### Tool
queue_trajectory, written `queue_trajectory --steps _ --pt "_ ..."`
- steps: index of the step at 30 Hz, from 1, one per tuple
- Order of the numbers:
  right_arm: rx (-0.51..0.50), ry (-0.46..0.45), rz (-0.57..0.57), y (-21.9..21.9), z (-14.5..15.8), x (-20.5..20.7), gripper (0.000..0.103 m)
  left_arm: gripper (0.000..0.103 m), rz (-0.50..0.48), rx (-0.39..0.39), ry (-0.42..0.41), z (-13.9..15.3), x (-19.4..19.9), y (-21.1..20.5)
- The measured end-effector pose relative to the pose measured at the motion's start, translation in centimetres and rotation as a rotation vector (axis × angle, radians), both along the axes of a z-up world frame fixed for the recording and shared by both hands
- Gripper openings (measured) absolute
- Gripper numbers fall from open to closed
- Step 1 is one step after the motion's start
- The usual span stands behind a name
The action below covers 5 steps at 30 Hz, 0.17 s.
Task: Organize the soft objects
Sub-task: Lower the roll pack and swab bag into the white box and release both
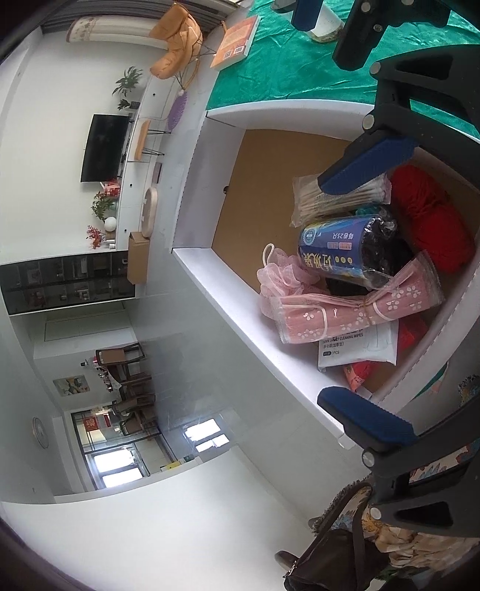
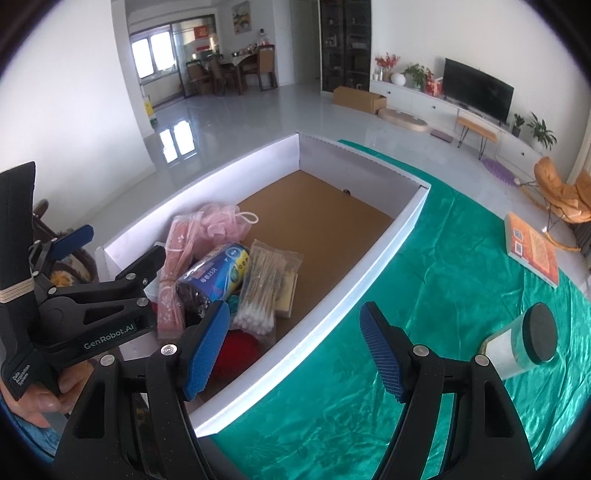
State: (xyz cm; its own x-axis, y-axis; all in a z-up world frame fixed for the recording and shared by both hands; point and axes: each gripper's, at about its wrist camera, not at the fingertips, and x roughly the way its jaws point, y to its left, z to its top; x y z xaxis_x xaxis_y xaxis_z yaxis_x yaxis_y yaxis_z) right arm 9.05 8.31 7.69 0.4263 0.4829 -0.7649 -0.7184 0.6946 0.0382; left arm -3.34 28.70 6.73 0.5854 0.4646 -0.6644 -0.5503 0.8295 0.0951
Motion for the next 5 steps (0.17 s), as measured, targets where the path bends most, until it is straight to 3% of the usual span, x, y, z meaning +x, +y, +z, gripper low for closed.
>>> queue_trajectory --steps 3,5 --pt "-0.002 -0.002 0.001 0.07 -0.24 -0.04 0.076 0.103 -0.018 -0.050 -0.018 -0.08 -0.28 0.21" --pt "-0.004 0.003 -0.003 0.08 -0.52 0.01 0.076 0.103 -0.025 -0.038 -0.024 -0.06 -0.39 -0.14"
